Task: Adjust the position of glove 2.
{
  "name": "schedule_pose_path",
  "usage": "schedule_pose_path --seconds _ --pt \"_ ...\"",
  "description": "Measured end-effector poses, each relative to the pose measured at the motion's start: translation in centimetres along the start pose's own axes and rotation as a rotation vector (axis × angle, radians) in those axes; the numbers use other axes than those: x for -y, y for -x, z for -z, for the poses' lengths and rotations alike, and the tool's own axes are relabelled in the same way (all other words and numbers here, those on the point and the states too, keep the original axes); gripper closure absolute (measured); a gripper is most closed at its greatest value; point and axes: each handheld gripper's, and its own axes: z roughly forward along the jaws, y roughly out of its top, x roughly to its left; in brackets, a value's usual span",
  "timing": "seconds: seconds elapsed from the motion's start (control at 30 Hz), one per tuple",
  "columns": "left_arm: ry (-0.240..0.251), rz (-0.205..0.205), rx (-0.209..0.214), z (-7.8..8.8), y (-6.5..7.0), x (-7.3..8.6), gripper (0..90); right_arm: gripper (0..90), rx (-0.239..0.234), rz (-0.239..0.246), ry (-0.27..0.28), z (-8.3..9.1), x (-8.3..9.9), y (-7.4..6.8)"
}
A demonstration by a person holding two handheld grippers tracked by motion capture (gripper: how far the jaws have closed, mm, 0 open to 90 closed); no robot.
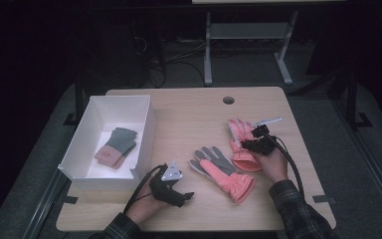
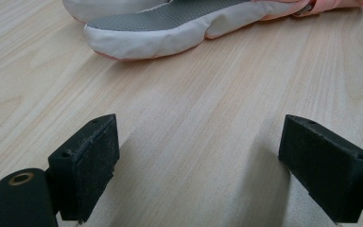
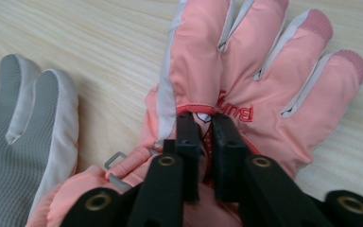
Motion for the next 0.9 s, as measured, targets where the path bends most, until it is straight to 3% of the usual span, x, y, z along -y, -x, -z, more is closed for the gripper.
schedule_pose_path --seconds 0.07,0.23,0.37,0.7,0.9 --pt "0.0 -0.001 0.0 0.0 0.0 0.0 12.4 85.6 -0.016 0.025 0.011 0.2 0.0 0.3" --pt "-0.001 -0.001 0.001 0.0 0.0 0.0 12.4 85.5 -0.058 0.03 0.025 1.0 0.0 0.9" --pt "0.002 0.0 0.005 0.0 0.0 0.0 12.4 85.4 -0.062 0.036 0.026 1.8 -0.2 1.3" --pt "0.002 -0.002 0.005 0.0 -0.1 0.0 12.4 85.3 -0.097 0.057 0.058 5.3 -0.5 2.0" --pt "-0.003 -0.003 0.006 0.0 -0.1 0.0 12.4 85.3 -0.144 0.076 0.089 7.2 -0.8 1.8"
